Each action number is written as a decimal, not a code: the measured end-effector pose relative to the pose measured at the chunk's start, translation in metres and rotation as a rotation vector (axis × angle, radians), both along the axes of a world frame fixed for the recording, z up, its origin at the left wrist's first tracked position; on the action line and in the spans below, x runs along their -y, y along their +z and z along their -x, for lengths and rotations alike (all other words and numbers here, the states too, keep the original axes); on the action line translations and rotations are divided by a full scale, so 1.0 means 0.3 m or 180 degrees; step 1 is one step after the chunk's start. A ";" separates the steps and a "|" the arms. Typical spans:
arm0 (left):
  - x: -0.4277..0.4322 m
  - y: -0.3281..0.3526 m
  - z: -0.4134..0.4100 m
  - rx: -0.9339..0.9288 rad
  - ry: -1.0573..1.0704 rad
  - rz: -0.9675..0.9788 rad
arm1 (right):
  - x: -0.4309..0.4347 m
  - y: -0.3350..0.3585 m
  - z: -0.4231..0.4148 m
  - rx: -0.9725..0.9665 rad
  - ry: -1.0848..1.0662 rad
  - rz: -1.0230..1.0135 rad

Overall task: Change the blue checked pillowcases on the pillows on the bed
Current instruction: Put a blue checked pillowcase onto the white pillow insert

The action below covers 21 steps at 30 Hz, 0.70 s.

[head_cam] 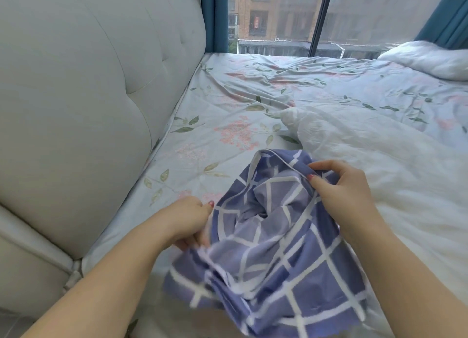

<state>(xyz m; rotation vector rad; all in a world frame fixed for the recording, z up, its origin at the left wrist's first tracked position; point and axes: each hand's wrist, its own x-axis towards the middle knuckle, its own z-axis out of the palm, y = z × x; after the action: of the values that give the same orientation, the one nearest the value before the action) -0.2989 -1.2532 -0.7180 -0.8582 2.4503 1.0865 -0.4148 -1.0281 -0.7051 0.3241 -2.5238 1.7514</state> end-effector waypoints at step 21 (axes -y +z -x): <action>-0.067 -0.031 -0.009 0.0114 -0.0174 -0.0584 | -0.013 0.055 -0.015 0.1407 0.0195 0.1700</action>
<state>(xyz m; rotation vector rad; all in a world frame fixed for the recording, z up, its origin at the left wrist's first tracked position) -0.2963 -1.2331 -0.7272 -0.7428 2.2882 1.2420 -0.4103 -1.0242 -0.6885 -0.0226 -2.1529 2.6651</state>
